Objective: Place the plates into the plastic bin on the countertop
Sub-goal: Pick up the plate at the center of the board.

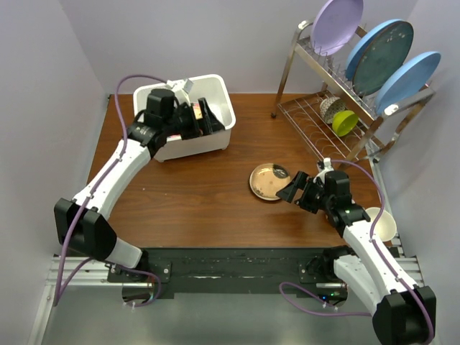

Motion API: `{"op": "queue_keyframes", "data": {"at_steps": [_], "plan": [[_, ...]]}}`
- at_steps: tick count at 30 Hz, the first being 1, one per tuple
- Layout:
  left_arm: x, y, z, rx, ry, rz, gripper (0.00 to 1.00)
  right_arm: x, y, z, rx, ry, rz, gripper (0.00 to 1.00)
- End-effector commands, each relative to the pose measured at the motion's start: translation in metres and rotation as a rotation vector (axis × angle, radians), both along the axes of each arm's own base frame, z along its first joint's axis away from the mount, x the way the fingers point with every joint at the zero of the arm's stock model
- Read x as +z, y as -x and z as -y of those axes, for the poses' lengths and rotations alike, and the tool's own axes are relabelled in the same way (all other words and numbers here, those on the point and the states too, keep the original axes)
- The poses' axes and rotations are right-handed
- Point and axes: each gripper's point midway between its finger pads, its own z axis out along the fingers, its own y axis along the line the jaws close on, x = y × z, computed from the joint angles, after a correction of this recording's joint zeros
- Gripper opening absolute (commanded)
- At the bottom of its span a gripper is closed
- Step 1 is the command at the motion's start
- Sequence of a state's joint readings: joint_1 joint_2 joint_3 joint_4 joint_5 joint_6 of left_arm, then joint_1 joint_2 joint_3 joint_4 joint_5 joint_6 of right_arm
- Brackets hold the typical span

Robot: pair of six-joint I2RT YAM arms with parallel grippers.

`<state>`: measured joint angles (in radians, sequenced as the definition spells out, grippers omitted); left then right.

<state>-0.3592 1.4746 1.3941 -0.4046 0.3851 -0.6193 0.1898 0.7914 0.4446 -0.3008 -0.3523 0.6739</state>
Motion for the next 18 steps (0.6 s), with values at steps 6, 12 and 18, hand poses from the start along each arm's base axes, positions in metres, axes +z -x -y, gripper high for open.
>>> {"op": "queue_keyframes", "data": {"at_steps": [6,12,18], "plan": [[-0.023,0.039,0.033,-0.055,-0.021,0.013,0.94,-0.013,-0.018,0.018,-0.152,0.045,-0.028,0.75],[-0.047,0.061,0.050,-0.089,-0.038,-0.027,0.93,-0.018,-0.032,0.019,-0.180,0.057,-0.045,0.56],[-0.063,0.074,0.054,-0.100,-0.043,-0.056,0.93,-0.029,-0.041,0.024,-0.205,0.089,-0.064,0.38]]}}
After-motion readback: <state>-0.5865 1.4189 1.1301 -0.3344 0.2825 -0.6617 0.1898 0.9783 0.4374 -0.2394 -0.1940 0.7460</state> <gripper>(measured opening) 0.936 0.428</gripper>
